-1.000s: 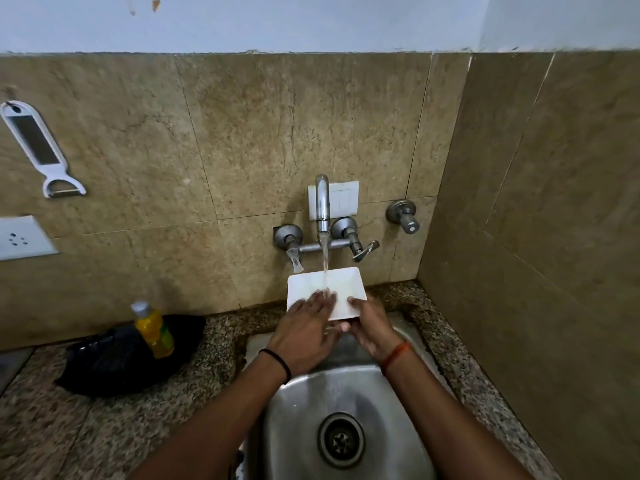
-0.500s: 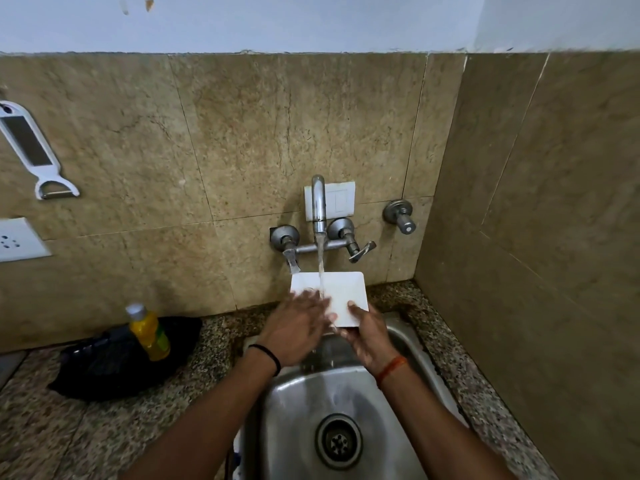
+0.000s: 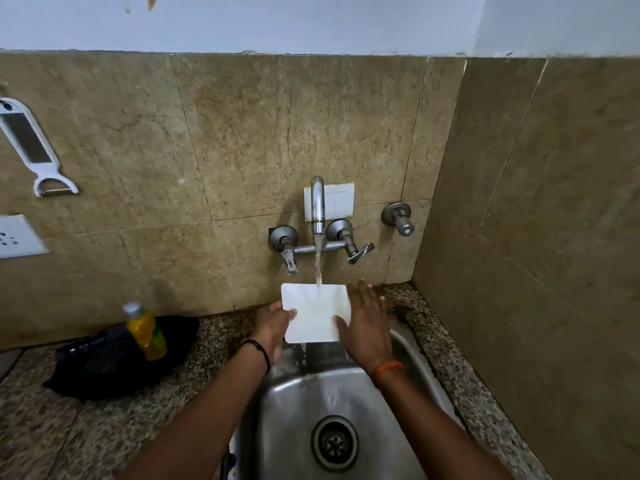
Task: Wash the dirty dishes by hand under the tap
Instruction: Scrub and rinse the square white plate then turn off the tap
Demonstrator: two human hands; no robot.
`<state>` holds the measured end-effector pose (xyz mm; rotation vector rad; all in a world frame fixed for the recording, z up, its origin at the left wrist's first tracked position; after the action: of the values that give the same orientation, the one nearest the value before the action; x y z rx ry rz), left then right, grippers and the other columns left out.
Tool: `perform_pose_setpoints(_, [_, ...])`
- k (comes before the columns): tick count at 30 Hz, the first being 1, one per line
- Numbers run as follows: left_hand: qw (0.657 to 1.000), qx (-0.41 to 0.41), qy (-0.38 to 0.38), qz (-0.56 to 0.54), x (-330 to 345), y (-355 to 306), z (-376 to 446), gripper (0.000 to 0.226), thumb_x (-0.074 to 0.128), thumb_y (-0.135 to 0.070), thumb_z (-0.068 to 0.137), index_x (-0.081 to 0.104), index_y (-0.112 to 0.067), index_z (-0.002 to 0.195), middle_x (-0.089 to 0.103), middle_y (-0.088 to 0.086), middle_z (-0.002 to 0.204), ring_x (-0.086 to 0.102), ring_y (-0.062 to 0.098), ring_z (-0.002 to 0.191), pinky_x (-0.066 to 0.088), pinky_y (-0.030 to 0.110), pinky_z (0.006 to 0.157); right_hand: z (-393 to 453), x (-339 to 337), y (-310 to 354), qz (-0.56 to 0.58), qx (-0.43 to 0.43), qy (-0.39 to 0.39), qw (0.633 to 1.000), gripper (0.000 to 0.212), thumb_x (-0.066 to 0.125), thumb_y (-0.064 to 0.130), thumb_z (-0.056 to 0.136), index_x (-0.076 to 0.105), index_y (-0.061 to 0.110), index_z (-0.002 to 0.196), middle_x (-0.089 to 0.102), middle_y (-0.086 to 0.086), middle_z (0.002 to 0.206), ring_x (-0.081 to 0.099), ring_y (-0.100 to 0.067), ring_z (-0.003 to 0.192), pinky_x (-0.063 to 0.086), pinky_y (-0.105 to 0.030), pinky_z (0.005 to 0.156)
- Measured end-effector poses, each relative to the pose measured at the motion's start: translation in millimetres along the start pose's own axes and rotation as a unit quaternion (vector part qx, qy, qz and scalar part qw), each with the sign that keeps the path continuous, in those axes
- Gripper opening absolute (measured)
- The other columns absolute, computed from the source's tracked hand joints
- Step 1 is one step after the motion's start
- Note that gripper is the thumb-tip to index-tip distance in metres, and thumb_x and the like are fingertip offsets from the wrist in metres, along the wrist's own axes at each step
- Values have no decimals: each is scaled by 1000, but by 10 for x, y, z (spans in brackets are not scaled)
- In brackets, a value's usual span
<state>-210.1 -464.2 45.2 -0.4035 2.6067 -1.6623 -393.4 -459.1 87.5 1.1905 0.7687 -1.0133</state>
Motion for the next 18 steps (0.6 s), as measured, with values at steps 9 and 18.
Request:
perform_pose_setpoints(9, [996, -7, 23, -83, 76, 25, -12, 39, 37, 8, 94, 53, 0, 129, 60, 22, 116, 60, 32, 81, 50, 42, 77, -89, 311, 371, -65, -118, 136, 982, 63, 16, 58, 99, 15, 29, 154, 9, 0, 163, 4, -22, 151, 0, -41, 122])
perform_pose_setpoints(18, [994, -16, 11, -105, 62, 31, -57, 40, 35, 8, 93, 51, 3, 130, 64, 22, 99, 66, 27, 67, 56, 30, 52, -286, 311, 633, -35, -212, 157, 964, 66, 14, 62, 97, 13, 30, 155, 12, 3, 163, 8, -17, 151, 4, -39, 123])
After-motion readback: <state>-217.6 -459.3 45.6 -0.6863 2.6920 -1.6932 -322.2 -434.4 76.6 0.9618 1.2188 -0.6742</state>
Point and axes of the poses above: each hand's wrist, its own z-axis towards the middle knuckle, its own x-axis out of the palm, y = z × x, the point moved 10 cm from there along z, towards the middle knuckle
